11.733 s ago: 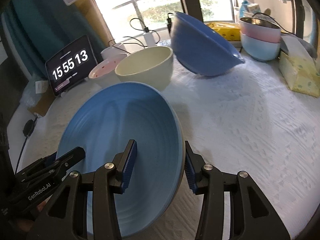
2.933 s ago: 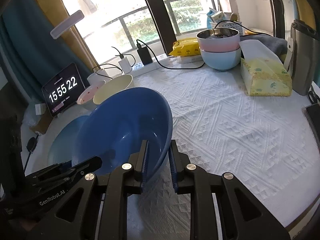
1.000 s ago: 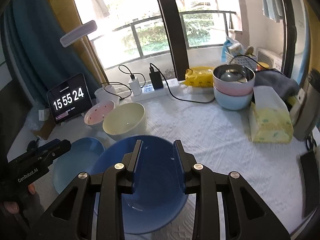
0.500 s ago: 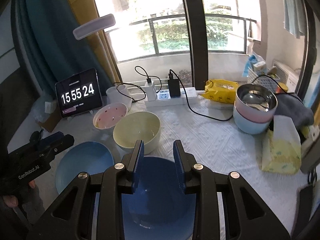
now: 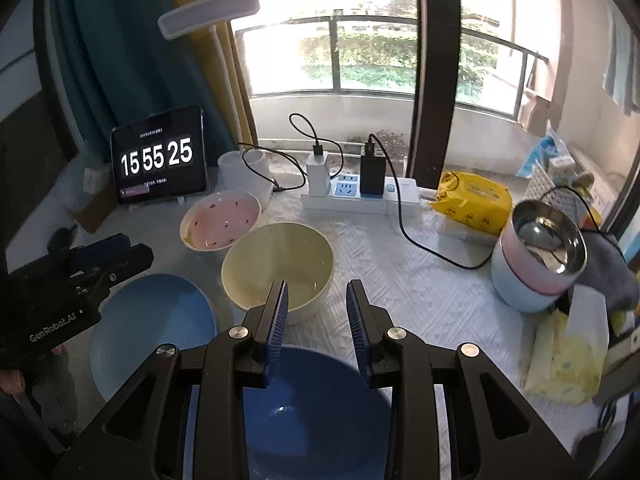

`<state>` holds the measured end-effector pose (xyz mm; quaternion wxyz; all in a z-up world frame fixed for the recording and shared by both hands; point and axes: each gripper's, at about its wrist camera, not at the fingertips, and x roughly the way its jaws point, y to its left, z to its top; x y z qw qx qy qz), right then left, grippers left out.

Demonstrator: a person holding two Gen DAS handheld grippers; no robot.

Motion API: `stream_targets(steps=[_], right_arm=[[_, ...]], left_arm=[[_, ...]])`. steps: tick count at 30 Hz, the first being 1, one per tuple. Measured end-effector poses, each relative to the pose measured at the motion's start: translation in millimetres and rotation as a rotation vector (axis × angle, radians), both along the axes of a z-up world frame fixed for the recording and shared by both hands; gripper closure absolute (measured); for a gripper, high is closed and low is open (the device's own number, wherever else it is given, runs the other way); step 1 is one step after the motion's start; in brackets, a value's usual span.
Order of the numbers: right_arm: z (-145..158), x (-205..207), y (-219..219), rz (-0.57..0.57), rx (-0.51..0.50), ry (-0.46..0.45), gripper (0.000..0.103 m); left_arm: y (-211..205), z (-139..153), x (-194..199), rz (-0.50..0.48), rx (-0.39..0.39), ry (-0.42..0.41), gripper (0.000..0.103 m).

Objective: Organize plates and bowls

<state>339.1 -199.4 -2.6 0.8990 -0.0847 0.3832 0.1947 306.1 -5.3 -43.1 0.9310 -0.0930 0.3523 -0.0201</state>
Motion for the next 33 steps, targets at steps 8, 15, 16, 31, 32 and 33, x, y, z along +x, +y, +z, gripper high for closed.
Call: stream_targets(steps=[8,15,16,31,32,33], right_arm=[[-8.9,26.9,7.9,0.006,-0.014,0.029,0.071],[-30.7,51.8,14.3,0.001,-0.015,0.131,0.071],[-34.0,55.3,15.9,-0.001,-0.012,0.152,0.071],[-76.5,96.4,18.5,-0.052,0.024,0.335,0.071],[-80.9,99.1,18.5,-0.057,0.028,0.356,0.071],[-84.6,101.6,18.4,-0.064,0.031,0.374,0.071]], left_arm=[[-2.2,-13.5,21.5,-0.001,-0.004,0.019,0.056],[-2.5,-26.8,39.1,-0.012,-0.02,0.052,0.056],[-2.9,-28.6,41.5,-0.015,-0.023,0.058,0.056],[-13.6,-57.9,69.2,-0.055,-0.047,0.161,0.057],[-14.0,-59.5,70.6,-0.06,-0.052,0.168,0.057],[-13.9,-61.0,71.9,-0.065,-0.062,0.176,0.057]])
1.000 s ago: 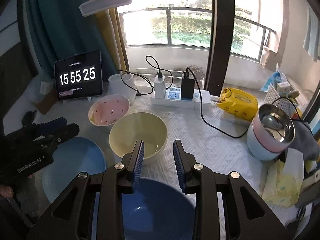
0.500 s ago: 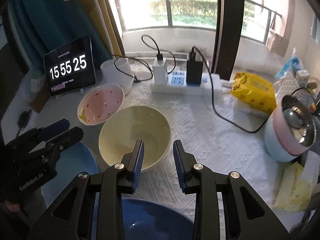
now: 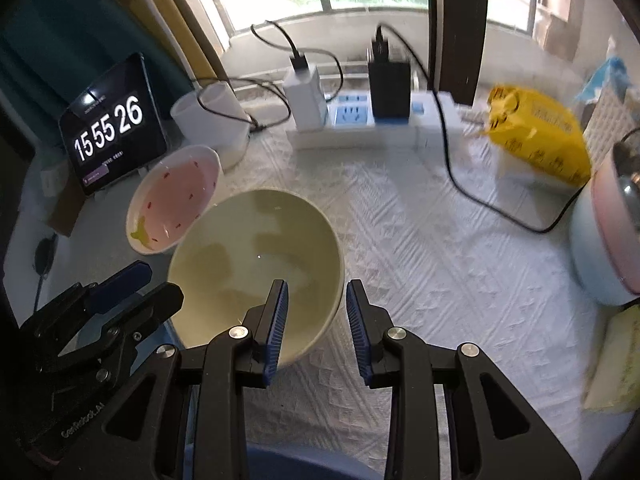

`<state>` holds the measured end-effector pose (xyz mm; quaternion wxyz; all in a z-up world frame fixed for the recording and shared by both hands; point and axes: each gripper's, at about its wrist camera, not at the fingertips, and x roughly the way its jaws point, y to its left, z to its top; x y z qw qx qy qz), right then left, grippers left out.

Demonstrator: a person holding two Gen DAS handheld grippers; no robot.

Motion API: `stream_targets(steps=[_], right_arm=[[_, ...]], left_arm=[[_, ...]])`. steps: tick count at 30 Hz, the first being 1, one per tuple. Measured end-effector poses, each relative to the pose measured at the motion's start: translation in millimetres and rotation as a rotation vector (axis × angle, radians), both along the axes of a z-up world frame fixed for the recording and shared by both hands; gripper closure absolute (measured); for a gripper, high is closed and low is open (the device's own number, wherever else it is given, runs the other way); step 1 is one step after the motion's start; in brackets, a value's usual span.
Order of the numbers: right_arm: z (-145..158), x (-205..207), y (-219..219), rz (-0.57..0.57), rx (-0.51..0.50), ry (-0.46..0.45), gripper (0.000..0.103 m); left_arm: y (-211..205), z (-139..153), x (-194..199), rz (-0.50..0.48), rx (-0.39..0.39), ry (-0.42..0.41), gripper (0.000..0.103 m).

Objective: Organize plates and bowls

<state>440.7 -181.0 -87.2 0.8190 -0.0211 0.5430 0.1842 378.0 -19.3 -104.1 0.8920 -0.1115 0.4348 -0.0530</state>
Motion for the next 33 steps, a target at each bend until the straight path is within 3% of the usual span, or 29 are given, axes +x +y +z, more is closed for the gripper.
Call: stream_targets(steps=[11,19,33], right_arm=[[-23.3,10.8,7.9,-0.004,-0.012,0.086,0.071],[-30.2,7.9,8.8,-0.009,-0.027,0.059,0.08],[-21.5,-2.1,-3.8,-0.041,0.002,0.021,0.086]], left_arm=[[-5.5,-14.4,7.6,-0.042,-0.04,0.06,0.065],[-3.3,-17.7,12.3,-0.039,-0.025,0.063,0.071],[-7.3,-14.4,5.7,-0.038,-0.005,0.025,0.081]])
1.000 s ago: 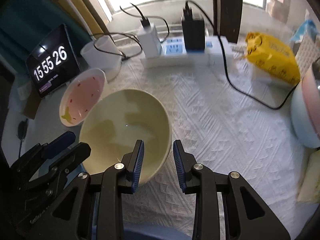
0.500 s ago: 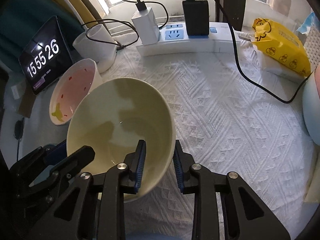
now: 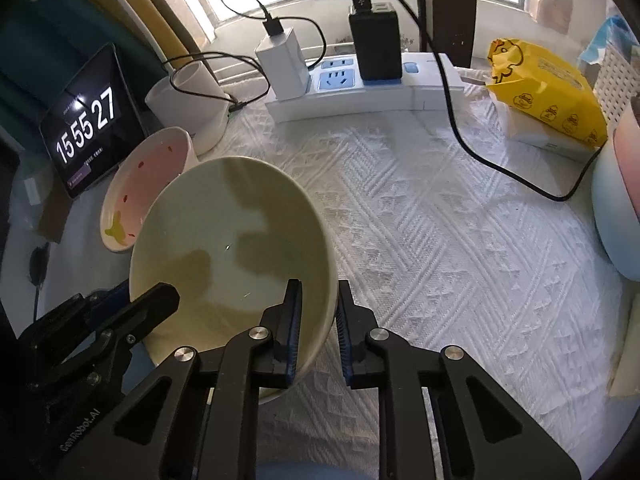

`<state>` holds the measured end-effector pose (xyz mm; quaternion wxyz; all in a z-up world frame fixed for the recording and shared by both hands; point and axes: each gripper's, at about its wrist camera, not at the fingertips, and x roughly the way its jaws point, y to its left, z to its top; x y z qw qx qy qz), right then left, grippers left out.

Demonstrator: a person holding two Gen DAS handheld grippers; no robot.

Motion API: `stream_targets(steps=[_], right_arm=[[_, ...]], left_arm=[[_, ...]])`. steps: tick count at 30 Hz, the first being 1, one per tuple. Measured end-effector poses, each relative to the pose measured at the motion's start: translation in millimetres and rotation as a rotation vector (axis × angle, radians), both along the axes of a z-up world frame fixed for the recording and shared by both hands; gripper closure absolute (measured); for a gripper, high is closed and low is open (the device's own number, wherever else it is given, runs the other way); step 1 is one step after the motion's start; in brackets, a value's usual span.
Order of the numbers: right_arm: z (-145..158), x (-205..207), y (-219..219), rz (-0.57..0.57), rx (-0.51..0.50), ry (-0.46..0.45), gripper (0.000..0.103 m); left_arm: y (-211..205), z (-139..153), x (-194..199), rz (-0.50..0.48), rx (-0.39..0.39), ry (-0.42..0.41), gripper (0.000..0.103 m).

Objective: Organize plates and bowls

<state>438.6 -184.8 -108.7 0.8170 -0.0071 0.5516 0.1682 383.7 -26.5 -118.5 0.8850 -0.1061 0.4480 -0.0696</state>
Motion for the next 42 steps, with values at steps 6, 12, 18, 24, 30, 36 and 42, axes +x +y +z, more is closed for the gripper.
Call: stream_targets(steps=[6,12,18,24,30,36,42], right_arm=[[10.6,-6.4,-5.7,-0.009,0.011,-0.04,0.09],[28.1,-14.0,-10.1,-0.02,0.033,-0.085,0.092],[48.0,-27.5,-18.0,-0.028,0.057,-0.129,0.092],[64.7,-39.6,-20.0,-0.033,0.067,-0.162,0.092],[78.8,-53.8,-24.4,-0.036,0.071,-0.186,0.091],[91.6,-69.3,-30.6,-0.044,0.072,-0.207,0.091],[97.2,-82.6,-35.7,-0.05,0.072,-0.214,0.091]], left_arm=[[-1.2,14.8,-6.6,0.011,0.02,-0.064,0.089],[-1.2,29.1,-13.2,0.008,0.016,-0.103,0.09],[-5.5,47.7,-23.8,0.003,0.023,-0.158,0.091],[-8.0,62.1,-33.6,-0.003,0.02,-0.192,0.091],[-12.7,75.2,-48.0,-0.015,0.016,-0.222,0.09],[-16.9,85.3,-60.6,-0.028,0.013,-0.244,0.09],[-20.1,90.6,-72.7,-0.043,0.008,-0.256,0.09]])
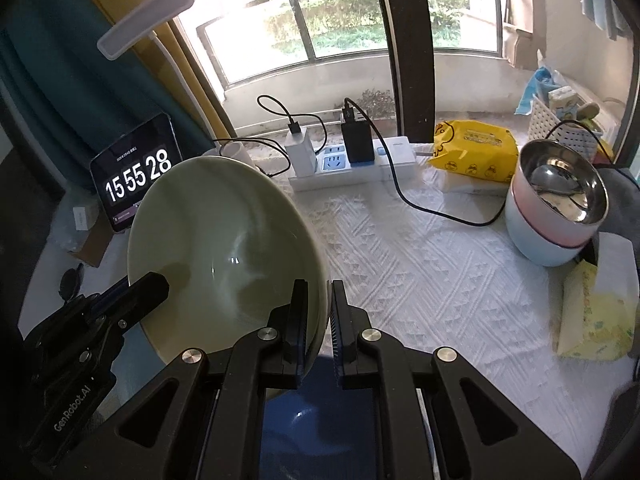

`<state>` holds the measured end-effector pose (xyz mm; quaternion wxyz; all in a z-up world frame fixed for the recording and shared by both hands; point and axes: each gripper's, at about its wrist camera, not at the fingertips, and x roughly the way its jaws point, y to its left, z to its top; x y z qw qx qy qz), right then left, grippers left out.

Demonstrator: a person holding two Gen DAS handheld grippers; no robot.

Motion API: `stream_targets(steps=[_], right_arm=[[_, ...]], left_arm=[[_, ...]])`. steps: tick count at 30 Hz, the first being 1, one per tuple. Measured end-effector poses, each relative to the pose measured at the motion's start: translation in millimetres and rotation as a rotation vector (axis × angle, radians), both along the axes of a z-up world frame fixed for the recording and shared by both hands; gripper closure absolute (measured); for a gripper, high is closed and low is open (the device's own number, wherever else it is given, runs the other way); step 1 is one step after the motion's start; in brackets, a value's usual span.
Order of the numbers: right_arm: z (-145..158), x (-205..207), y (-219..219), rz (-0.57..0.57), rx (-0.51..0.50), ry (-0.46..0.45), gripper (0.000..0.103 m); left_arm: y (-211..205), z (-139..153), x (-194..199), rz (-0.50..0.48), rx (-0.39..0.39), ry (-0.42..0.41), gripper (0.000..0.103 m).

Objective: Organize plates and bowls

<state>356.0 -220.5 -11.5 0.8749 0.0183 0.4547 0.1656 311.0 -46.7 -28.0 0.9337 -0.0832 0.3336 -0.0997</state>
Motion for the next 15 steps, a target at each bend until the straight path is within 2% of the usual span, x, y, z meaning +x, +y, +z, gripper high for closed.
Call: stream_targets(steps=[15], right_arm=[[-2.4,-37.5,-19.0,-0.038,0.007,0.018,0.091]], left_arm=[[-16.0,-4.7,-30.4,-0.051,0.004,0.014,0.09]])
